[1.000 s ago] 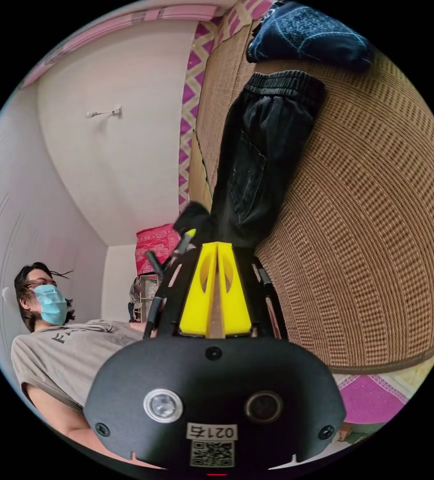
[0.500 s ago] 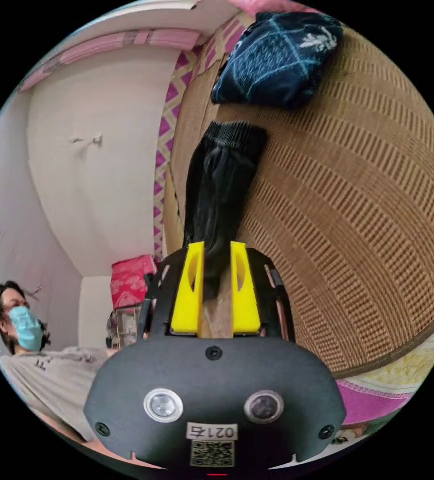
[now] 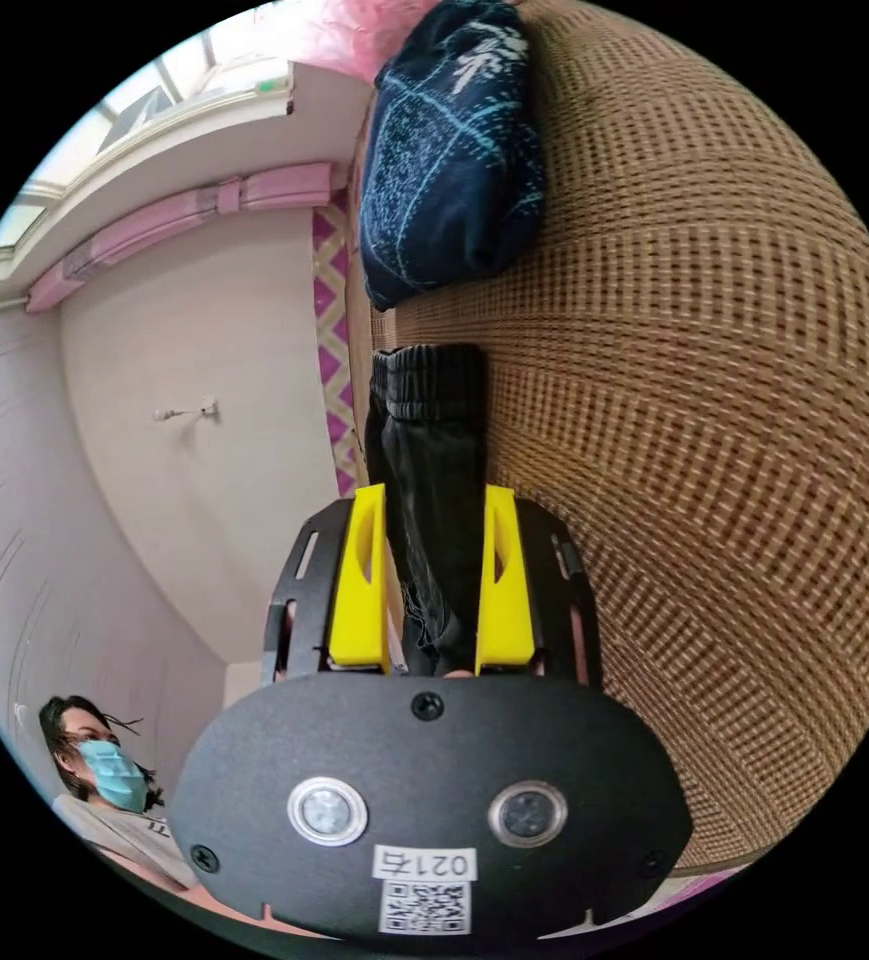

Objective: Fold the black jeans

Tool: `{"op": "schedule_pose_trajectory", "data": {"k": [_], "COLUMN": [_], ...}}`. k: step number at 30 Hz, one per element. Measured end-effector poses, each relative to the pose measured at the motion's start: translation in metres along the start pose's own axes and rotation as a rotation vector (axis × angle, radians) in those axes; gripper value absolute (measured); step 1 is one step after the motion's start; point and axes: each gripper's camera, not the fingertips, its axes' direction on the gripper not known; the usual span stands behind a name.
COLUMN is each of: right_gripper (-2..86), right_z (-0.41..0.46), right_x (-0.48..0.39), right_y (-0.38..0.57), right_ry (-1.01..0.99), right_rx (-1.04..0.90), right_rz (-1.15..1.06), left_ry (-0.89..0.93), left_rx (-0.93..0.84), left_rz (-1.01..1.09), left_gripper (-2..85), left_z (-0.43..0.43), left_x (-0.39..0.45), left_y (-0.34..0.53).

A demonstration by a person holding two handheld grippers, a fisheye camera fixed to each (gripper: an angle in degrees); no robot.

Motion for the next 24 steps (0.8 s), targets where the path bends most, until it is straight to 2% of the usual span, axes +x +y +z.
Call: {"op": "schedule_pose_trajectory", "data": {"k": [3,6,15,18,21,23,24], "right_gripper": [13.6,13.2,6.5,5.2,4.7,4.7,4.7], "right_z": [0.009,0.013,0.031,0.038,0.062,0.101,0.113], "right_x": [-0.015,-0.031,-0.077,-0.145,-0.246,-0.328,-0.346], "right_y": [0.002,0.003,-0.003,0.013,0.053,0.113,0.132], "right_ry": [-0.040,0.068,0.020,0.200,0.403,0.577,0.612], "right_rx": [0.003,0.033,0.074,0.080,0.022,-0.045,-0.059], "right_rz": [0.002,-0.005,-0.043,-0.185,-0.489,-0.805,-0.885], "left_ry": [-0.010,-0.026,-0.060,-0.057,-0.042,-0.032,-0.022], "left_rx": [0.013,0.020,0.062,0.089,0.105,0.108,0.109], "left_rz": [-0.060,-0.104,-0.167,-0.178,-0.182,-0.179,-0.175], "left_gripper": [2.0,1.7,0.7,-0.1,-0.5,-0.6,-0.7], "left_z": [-0.028,-0.049,-0.104,-0.121,-0.134,-0.139,-0.141], "left_x": [-0.014,-0.026,-0.049,-0.058,-0.069,-0.075,-0.079], "left_y": [0.023,0.039,0.060,0.068,0.078,0.084,0.088]}}
